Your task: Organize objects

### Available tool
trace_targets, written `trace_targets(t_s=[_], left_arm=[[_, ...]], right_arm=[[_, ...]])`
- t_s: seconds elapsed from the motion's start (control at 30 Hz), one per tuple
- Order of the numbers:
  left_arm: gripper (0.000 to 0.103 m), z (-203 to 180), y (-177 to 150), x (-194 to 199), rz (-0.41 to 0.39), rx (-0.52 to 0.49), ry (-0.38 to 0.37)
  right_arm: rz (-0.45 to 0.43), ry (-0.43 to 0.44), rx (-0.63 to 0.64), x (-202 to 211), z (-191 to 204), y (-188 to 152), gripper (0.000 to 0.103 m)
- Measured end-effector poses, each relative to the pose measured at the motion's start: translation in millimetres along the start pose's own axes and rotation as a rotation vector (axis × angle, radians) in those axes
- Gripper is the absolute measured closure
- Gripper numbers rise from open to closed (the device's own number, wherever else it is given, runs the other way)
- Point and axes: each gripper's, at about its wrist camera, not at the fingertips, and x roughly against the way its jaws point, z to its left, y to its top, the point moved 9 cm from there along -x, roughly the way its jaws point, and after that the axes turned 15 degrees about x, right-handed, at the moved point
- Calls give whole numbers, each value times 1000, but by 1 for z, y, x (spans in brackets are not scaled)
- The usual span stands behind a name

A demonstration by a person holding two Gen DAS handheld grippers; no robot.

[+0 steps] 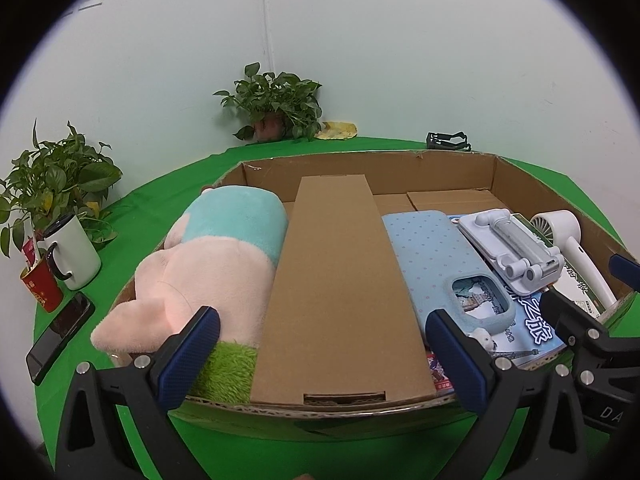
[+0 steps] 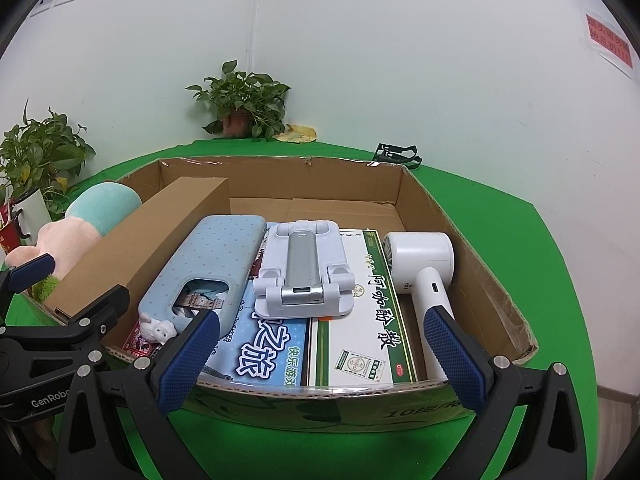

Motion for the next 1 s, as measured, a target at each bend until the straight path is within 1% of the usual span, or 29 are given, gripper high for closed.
trace_targets(t_s=[1.0], left_arm=[[1,1,1,1,3,0,-4]], right_arm=[[0,-1,0,0,1,0,0]])
